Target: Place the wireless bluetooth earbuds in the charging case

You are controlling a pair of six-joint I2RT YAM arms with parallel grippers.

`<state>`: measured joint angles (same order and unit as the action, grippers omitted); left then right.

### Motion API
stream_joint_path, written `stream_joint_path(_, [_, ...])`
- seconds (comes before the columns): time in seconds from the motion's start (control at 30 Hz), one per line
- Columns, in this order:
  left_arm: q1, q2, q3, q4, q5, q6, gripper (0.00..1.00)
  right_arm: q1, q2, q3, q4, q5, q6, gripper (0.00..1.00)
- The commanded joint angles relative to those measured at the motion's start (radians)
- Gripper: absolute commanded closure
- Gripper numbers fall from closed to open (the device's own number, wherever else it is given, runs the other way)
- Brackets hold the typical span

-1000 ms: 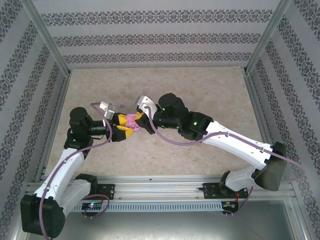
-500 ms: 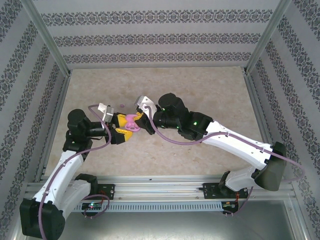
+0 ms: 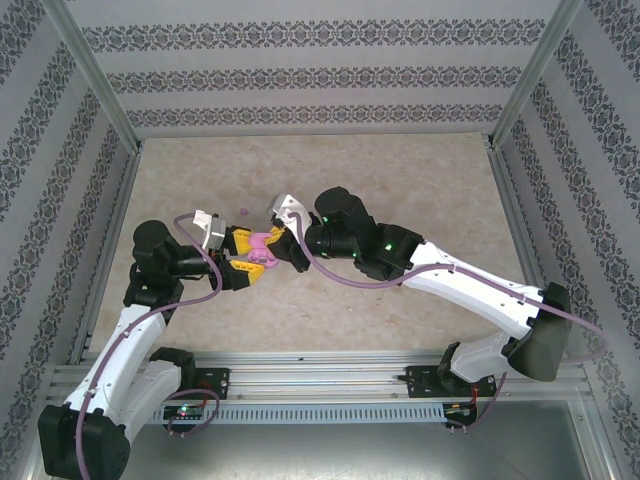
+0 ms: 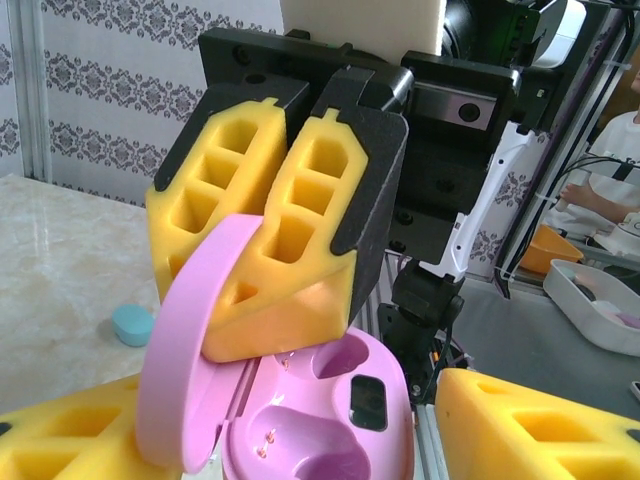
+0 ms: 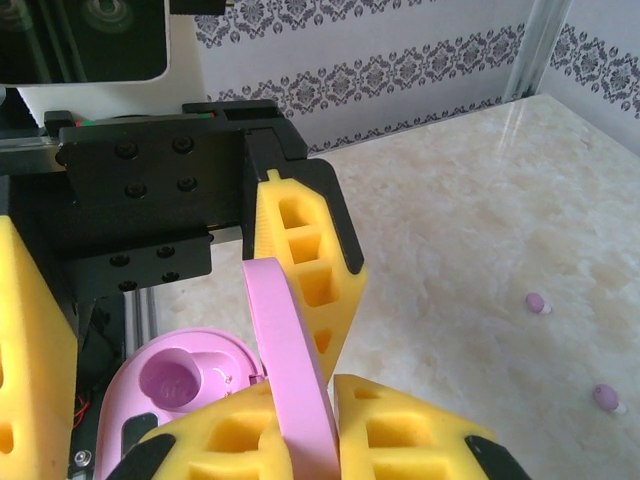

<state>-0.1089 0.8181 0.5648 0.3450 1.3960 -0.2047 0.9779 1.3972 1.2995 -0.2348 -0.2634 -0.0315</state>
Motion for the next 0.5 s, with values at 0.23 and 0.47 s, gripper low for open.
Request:
stream_joint_path(0.23, [0.009, -0.014, 0.006, -0.075, 0.044, 0.072, 0.35, -0.010, 0.003, 0.026, 0.023, -0.033, 0.029, 1.00])
stream_joint_path(0.47, [0.010, -0.006, 0.011, -0.078, 0.051, 0.078, 0.52, -0.015, 0.015, 0.033, 0.022, -0.051, 0.038, 1.00])
